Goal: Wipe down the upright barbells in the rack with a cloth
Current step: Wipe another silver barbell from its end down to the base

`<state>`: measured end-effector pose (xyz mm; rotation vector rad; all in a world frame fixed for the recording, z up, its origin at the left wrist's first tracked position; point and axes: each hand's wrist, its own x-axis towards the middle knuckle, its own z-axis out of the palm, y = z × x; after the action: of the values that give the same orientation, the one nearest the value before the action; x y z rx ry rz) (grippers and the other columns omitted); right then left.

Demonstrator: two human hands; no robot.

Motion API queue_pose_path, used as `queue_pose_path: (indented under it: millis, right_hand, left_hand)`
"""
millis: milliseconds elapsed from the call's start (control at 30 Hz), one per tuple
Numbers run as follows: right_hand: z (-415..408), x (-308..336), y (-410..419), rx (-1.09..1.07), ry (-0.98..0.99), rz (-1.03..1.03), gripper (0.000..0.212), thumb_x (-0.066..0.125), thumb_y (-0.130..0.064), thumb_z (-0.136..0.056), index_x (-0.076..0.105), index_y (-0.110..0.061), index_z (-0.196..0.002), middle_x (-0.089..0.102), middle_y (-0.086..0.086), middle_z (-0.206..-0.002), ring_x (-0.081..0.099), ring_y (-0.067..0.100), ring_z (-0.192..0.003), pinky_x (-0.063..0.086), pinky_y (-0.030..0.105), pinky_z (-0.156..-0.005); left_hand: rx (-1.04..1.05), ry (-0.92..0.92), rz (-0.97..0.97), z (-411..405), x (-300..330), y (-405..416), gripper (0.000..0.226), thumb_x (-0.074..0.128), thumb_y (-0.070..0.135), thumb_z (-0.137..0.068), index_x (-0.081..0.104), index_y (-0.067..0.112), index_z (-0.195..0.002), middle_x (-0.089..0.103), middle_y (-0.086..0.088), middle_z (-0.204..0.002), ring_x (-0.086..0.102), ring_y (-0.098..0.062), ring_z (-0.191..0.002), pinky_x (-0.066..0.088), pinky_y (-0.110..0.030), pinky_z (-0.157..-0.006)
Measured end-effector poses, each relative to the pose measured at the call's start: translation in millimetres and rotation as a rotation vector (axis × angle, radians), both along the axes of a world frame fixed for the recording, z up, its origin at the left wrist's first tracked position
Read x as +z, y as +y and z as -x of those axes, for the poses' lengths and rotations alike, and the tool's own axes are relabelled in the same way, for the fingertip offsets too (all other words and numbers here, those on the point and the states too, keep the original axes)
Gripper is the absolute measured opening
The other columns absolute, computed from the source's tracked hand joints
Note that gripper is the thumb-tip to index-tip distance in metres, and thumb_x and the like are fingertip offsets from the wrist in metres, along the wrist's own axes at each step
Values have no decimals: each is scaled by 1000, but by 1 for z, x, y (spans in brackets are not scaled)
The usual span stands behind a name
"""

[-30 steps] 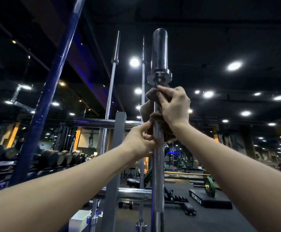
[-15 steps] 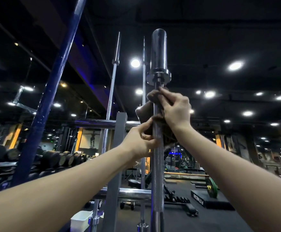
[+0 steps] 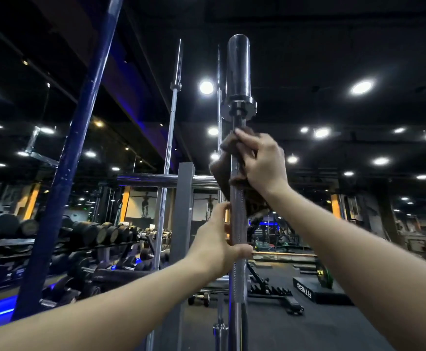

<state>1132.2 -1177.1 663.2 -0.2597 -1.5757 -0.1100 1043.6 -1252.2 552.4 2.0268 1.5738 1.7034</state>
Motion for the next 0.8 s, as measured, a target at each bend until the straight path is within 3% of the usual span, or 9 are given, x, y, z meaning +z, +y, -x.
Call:
queue_pose_path:
  millis: [100, 233, 333, 433, 567, 700, 800]
  right_hand:
    - [-15, -52, 0, 59, -78, -30, 33, 57, -13, -94, 62, -23, -125, 60, -1, -109, 56, 9, -93, 42, 15, -77]
    - [-38, -48, 7, 43, -189, 10, 30, 62, -14, -91, 68, -27, -118, 63, -9, -105, 60, 10, -96, 50, 28, -88]
    - [-47, -32, 4, -39, -76, 37, 42, 65, -14, -88, 61, -30, -126, 64, -4, -114, 60, 17, -105, 49, 40, -93]
    - [-47, -7, -4, -133, 136, 113, 52, 64, -9, -84, 49, -24, -132, 58, -4, -118, 54, 16, -104, 41, 27, -86]
    - [-19, -7, -16, -203, 16, -57, 48, 57, -2, -85, 60, -22, -128, 53, 2, -124, 46, 22, -112, 36, 22, -83]
    - [-14, -38, -5, -83, -40, -40, 44, 57, -18, -89, 56, -14, -133, 50, 2, -127, 45, 17, -114, 34, 20, -92]
    - [-15, -38, -2, -82, 21, -132, 36, 63, -13, -89, 62, -8, -125, 59, 4, -116, 51, 7, -98, 35, 3, -86]
  left_hand:
    - [20, -58, -52, 5, -2, 7, 54, 77, 2, -72, 47, 28, -109, 66, 0, -92, 66, -21, -90, 53, -45, -88]
    - [-30, -86, -52, 2, -2, 7, 53, 78, 2, -71, 47, 27, -105, 65, -3, -93, 66, -21, -87, 55, -40, -82]
    - [-71, -130, -15, 3, -4, 3, 52, 74, 0, -76, 44, 25, -111, 63, -5, -96, 63, -18, -81, 54, -30, -69]
    - [-75, -134, 8, 3, -3, 1, 51, 73, 2, -78, 43, 24, -114, 61, -5, -102, 63, -15, -85, 55, -25, -68]
    - [-31, -99, 5, 2, -2, 1, 51, 73, 3, -79, 44, 22, -117, 60, 2, -99, 64, -11, -84, 57, -26, -71]
    - [-41, -91, -2, 9, -4, 2, 48, 74, 4, -78, 46, 24, -112, 64, -3, -103, 66, -20, -91, 58, -38, -79]
    - [-75, -99, -8, 10, -5, 2, 48, 73, 1, -78, 48, 23, -112, 65, -5, -105, 67, -21, -91, 58, -42, -79]
